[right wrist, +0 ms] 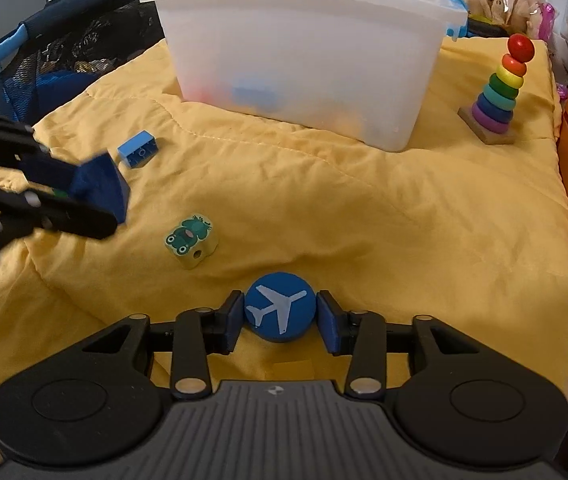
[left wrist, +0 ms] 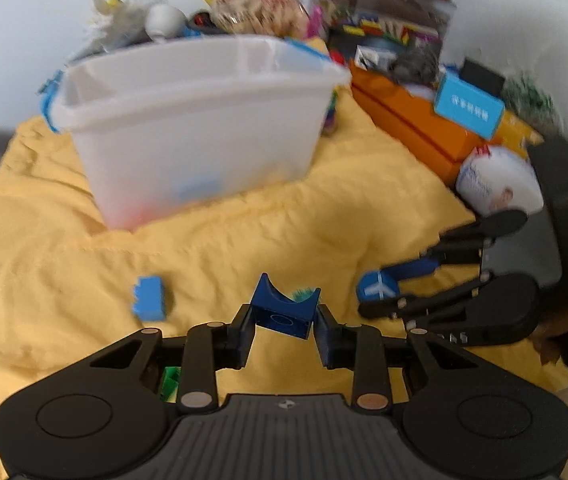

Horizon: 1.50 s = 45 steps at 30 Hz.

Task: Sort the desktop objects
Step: 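Carry the blue block and airplane disc over the white bin and open both grippers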

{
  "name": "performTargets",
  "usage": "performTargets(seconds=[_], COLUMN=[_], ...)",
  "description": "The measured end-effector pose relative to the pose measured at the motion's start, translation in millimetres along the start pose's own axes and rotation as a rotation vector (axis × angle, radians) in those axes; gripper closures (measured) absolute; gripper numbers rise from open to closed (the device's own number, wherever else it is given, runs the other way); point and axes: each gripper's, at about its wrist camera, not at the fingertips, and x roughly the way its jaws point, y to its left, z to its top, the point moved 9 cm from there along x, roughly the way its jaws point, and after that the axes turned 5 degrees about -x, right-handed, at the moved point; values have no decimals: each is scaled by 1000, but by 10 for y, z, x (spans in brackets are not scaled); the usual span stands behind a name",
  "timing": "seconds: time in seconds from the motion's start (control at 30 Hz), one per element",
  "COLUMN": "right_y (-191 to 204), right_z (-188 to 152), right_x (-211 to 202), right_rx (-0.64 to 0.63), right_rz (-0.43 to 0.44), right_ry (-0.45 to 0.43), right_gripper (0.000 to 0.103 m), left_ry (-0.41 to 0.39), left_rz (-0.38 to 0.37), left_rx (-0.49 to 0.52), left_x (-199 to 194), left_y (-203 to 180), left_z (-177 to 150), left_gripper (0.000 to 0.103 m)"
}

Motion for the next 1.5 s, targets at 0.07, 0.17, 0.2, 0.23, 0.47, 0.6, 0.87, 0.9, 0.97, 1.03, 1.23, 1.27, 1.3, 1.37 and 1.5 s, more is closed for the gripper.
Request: performTargets(seconds=[0.07, 0.17, 0.2, 0.23, 0.47, 0.6, 0.87, 0.9, 0.97, 1.03, 1.23, 1.27, 1.3, 1.37, 1.5], right_y=[10, 11, 7, 2, -142, -241, -499, -509, -545, -606, -661, -650, -650, -664, -689], right_z=[20, 93, 135, 172, 638, 1016, 1849, 1905, 2049, 2152, 2226, 2210, 2191, 2149, 2082], right_x=[-11, -75, -107, -132, -454, -643, -843, -834, -796, -729, -515, -474, -431, -349, -263], right_rx=[-4, -16, -20, -23, -30, -42, 22, 25, 27, 46, 90, 83, 79, 88, 98], right_rz=[6, -8, -13, -19, -74, -105, -125, -128, -143, -155, -126, -128, -136, -138, -142], right_ry=[1, -21, -32, -43, -165, -254, -415, -424, -435, -429, -414, -405, -391, -367, -343], right_gripper=[61, 61, 61, 61, 61, 61, 61, 61, 61, 61, 61, 61, 61, 61, 60], left_ry=[-27, -66, -81, -91, -190, -268, -388, -386, -383, -371, -308, -296, -291, -280, -248], left_rz=[1, 10, 13, 16, 46, 75, 124, 137, 171, 193, 210, 212, 216, 215, 209], left_rx=[-22, -37, -40, -40, -11, 22, 32, 37, 45, 41, 22, 31, 39, 48, 56], left_x=[-71, -176, -208, -238, -467, -595, -567, -528, -425, -294, 68, 125, 153, 213, 336], left_y=[35, 96, 115, 132, 266, 360, 453, 464, 481, 503, 627, 634, 650, 683, 722], left_z=[78, 198, 240, 280, 732, 1139, 1991, 2048, 2146, 2218, 2167, 2138, 2106, 2054, 1991], left_gripper=[67, 67, 67, 67, 67, 67, 67, 67, 67, 67, 67, 67, 67, 67, 67])
